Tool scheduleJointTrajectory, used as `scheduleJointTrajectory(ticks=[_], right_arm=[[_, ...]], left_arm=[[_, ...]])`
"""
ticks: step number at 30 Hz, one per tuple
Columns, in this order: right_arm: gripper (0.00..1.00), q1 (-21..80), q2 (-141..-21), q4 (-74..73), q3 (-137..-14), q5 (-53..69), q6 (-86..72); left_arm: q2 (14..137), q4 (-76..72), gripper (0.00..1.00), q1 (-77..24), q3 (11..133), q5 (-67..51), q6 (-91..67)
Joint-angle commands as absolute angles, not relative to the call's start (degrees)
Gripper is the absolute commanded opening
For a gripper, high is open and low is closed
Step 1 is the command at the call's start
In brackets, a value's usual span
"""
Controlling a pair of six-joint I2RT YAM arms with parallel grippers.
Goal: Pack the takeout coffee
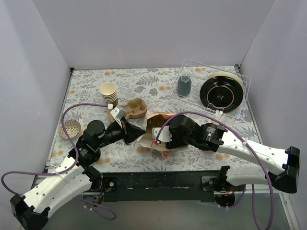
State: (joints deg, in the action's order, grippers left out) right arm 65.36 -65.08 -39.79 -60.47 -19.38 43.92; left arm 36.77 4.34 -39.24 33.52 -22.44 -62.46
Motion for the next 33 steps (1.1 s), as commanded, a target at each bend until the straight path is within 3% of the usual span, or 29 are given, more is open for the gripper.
scheduleJointTrajectory(ticks=[1,24,33], right_arm=[[0.33,65.39,-66.35,-36.91,-61.08,-20.3,45.61],[0.33,65.22,-68.11,-41.65,-61.95,-17.84,47.37],[0.33,65.04,-69.52,-37.19,-60.04,-26.81,48.51]], left_arm=[[36.47,4.13,0.0,-39.55,32.52,-24.34,-63.19],[33.58,6.33,0.0,-39.64,30.32,-25.05,-62.4],[30.59,6.86,0.0,-39.55,27.51,-24.7,-62.49]])
